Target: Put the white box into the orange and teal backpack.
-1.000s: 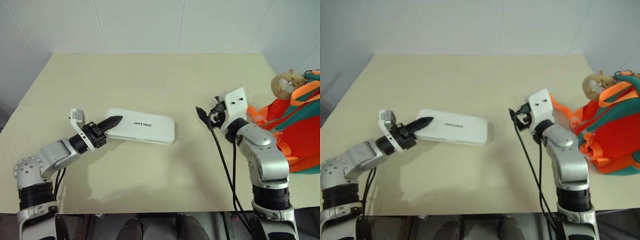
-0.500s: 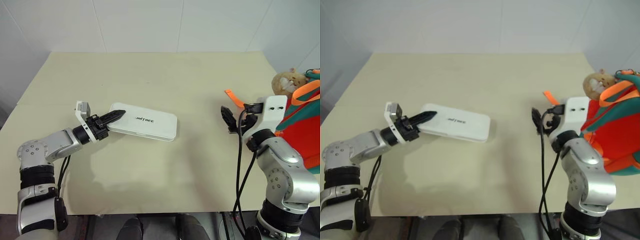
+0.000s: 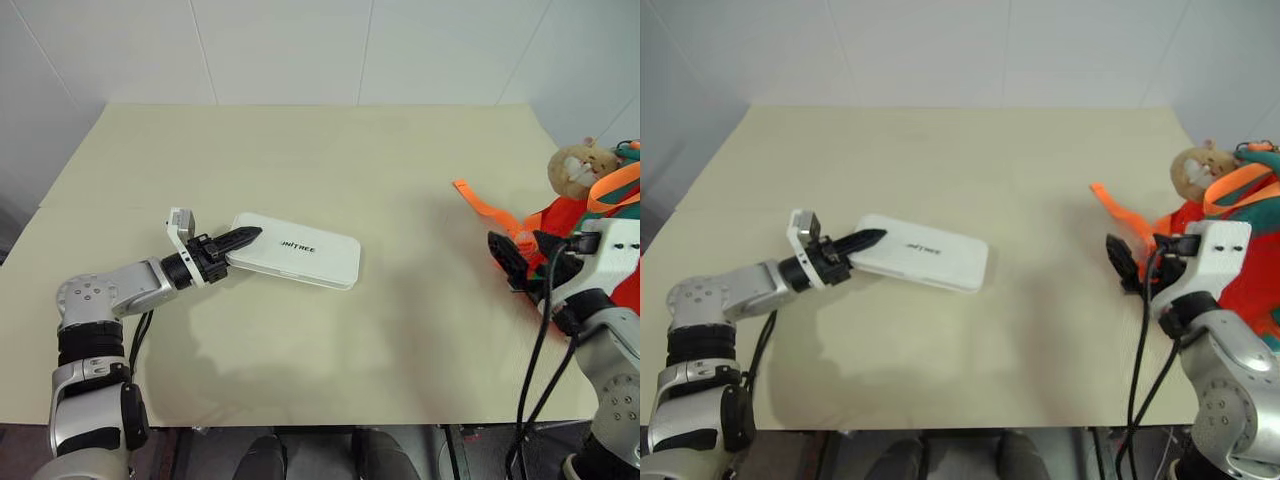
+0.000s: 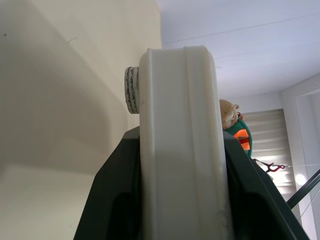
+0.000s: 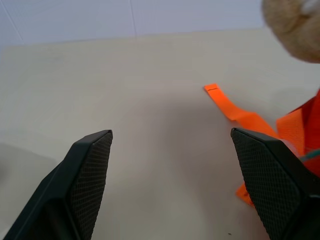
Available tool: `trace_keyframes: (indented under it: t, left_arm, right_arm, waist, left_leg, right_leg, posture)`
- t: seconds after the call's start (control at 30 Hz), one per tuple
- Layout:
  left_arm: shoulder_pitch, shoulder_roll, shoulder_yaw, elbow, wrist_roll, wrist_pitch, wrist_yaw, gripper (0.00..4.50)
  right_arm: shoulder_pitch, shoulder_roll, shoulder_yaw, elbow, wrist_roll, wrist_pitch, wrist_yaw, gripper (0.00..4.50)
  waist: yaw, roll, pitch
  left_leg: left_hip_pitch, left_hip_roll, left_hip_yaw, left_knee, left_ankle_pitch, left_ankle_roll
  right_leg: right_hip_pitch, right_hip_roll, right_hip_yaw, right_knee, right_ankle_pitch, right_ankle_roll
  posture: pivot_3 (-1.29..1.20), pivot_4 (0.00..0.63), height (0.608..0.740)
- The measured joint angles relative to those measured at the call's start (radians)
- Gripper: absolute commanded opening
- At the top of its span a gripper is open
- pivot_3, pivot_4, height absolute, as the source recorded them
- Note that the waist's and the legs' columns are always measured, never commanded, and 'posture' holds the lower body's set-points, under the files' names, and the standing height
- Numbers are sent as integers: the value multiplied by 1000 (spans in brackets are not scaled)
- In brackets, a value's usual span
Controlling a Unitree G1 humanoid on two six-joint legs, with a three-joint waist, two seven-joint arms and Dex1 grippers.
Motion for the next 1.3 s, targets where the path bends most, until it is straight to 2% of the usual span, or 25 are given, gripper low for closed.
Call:
trace_keyframes:
  t: [0.33,0.6,1.1,1.3]
  left_arm:
    - [-2,-32,35,0,36,25,-9,1409]
    - [-3,-39,66,-1,59,33,-9,1409]
    - [21,-72,141,-70,66,62,34,1409]
    - [65,-78,184,-119,49,75,78,1409]
  right_arm:
    - [94,-45,-109,15,141,-23,-13,4500]
    - [144,-50,-92,100,117,-136,-43,4500]
    - [-150,-107,140,540,-20,-389,-20,4500]
    - [-174,-124,168,612,-71,-448,-25,4500]
  waist:
    - [0,0,0]
    - [0,-1,-1]
    - [-2,-1,-1]
    - [0,-1,-1]
  left_leg:
    - [0,0,0,1,0,0]
    - [1,0,0,2,1,1]
    - [2,-1,1,2,3,0]
    - [1,-1,1,2,3,0]
  right_leg:
    - [0,0,0,2,0,0]
    - [1,0,1,3,0,1]
    - [1,0,2,4,1,2]
    - [0,-1,1,4,1,2]
  posture:
    - [0,150,740]
    - [0,150,740]
    - [0,150,740]
    - [0,150,740]
